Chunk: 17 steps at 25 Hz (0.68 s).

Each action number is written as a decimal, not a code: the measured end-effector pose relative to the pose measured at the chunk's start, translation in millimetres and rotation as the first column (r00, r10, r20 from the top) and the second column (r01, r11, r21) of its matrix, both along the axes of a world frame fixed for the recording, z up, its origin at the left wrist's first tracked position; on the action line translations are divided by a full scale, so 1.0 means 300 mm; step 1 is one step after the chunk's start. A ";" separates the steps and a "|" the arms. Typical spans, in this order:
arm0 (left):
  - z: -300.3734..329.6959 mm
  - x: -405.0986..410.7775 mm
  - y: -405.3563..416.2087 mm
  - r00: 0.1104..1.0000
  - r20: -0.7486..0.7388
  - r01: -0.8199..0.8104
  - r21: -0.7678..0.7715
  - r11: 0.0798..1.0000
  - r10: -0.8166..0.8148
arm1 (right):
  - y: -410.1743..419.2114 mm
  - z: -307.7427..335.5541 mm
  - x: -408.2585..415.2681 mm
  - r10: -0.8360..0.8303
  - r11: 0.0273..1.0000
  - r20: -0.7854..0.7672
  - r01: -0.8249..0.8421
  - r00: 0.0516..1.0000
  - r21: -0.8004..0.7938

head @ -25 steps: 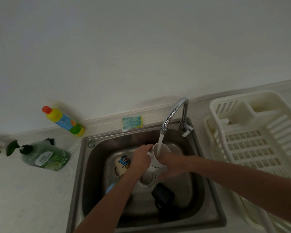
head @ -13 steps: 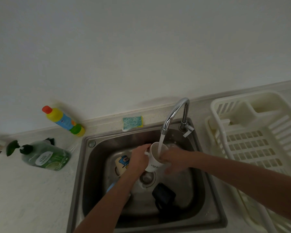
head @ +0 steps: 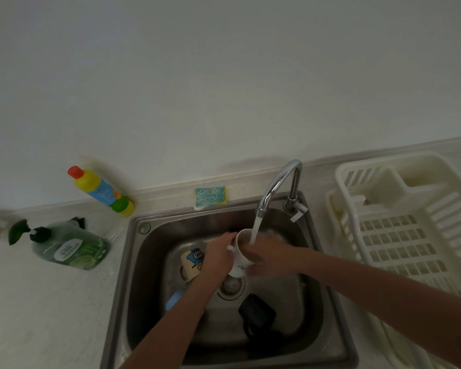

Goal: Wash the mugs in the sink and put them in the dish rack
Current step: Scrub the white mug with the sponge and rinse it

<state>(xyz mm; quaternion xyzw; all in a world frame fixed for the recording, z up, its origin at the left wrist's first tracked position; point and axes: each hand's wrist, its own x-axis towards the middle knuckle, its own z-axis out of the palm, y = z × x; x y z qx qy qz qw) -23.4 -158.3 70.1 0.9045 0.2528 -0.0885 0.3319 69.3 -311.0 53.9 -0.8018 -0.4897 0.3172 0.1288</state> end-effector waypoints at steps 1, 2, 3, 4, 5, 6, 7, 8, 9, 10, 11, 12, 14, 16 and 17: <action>0.002 0.000 0.004 1.000 0.007 -0.004 -0.006 1.000 0.004 | -0.007 0.000 0.017 0.024 1.000 0.027 -0.023 0.999 -0.019; 0.004 -0.001 0.005 1.000 0.007 -0.007 -0.014 1.000 0.007 | -0.014 0.000 0.016 0.050 0.998 0.042 -0.048 0.998 -0.051; 0.003 -0.003 0.005 1.000 0.001 -0.009 -0.013 1.000 0.009 | -0.018 -0.003 0.001 0.089 0.990 0.032 -0.085 0.996 -0.109; 0.001 -0.004 0.006 1.000 -0.001 -0.012 -0.013 1.000 0.012 | -0.016 0.003 -0.021 0.130 0.984 0.000 -0.129 0.991 -0.126; -0.002 -0.006 0.005 1.000 0.006 -0.010 -0.012 1.000 0.010 | -0.006 0.023 -0.036 0.157 0.984 -0.010 -0.157 0.988 -0.085; -0.005 -0.009 0.005 1.000 0.022 -0.001 -0.012 1.000 0.001 | 0.001 0.027 -0.032 0.117 0.993 0.006 -0.117 0.993 -0.010; -0.002 -0.011 0.007 1.000 0.027 0.008 -0.010 1.000 -0.008 | 0.006 0.027 -0.012 0.080 0.997 0.041 -0.081 0.996 0.020; 0.003 -0.011 0.011 1.000 0.025 0.009 -0.006 1.000 -0.009 | 0.009 0.020 0.010 0.080 0.997 0.064 -0.080 0.995 -0.006; 0.006 -0.007 0.017 1.000 0.013 0.006 0.005 1.000 -0.006 | 0.001 0.022 0.023 0.105 0.994 0.104 -0.101 0.989 -0.044; 0.007 -0.003 0.022 1.000 0.002 0.007 0.020 1.000 -0.007 | -0.009 0.026 0.026 0.124 0.990 0.102 -0.115 0.987 -0.087; 0.006 0.003 0.026 1.000 -0.004 0.011 0.035 0.999 -0.011 | -0.012 0.025 0.012 0.169 0.979 0.074 -0.159 0.983 -0.129; 0.003 0.007 0.026 1.000 -0.002 0.017 0.040 0.999 -0.017 | -0.009 0.029 -0.009 0.211 0.965 0.031 -0.203 0.977 -0.168; 0.006 0.011 0.023 1.000 -0.001 0.025 0.041 0.999 -0.025 | 0.004 0.032 -0.020 0.121 0.992 0.021 -0.120 0.992 -0.034; 0.013 0.016 0.027 1.000 -0.001 0.027 0.063 0.998 -0.027 | 0.005 0.016 0.021 0.047 0.999 0.058 -0.048 0.997 0.008; 0.014 0.018 0.029 1.000 -0.003 0.031 0.078 0.996 -0.031 | -0.002 0.014 0.029 0.084 0.996 0.105 -0.082 0.991 -0.015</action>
